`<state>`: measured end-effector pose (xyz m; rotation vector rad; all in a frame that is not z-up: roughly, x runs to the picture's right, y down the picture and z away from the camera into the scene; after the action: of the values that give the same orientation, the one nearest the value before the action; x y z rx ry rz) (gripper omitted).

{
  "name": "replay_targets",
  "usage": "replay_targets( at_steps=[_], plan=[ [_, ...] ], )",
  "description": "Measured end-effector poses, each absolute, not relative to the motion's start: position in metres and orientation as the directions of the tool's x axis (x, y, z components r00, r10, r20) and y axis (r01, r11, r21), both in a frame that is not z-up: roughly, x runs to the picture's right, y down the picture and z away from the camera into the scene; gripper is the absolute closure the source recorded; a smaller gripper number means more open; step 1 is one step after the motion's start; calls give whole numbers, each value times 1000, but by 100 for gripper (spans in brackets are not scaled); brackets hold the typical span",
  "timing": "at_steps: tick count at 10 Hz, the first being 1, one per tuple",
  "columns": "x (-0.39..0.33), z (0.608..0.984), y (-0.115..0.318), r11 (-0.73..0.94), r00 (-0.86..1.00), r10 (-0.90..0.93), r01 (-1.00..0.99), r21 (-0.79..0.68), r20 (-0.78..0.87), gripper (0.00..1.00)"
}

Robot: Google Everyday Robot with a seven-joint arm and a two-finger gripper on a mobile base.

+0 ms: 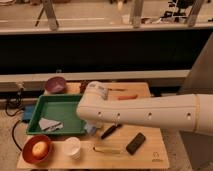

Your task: Place sponge in paper cup

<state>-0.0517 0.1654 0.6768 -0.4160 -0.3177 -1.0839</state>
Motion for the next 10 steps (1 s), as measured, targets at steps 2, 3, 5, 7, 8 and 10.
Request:
replay_targets(
  at_steps=[2, 3, 5, 7, 8, 10],
  plan=[
    [-59, 674, 170, 403, 421, -783, 904, -142, 457, 98],
    [-56, 671, 166, 419, 421, -781, 901, -113, 461, 98],
    [-57, 647, 152, 459, 411, -774, 888, -20, 481, 98],
    [-55, 625, 139, 485, 393, -776, 872, 69, 494, 98],
    [-56, 619, 137, 489, 370, -776, 864, 117, 511, 98],
    [-58, 618, 140, 465, 308, -786, 866, 184, 536, 98]
  ],
)
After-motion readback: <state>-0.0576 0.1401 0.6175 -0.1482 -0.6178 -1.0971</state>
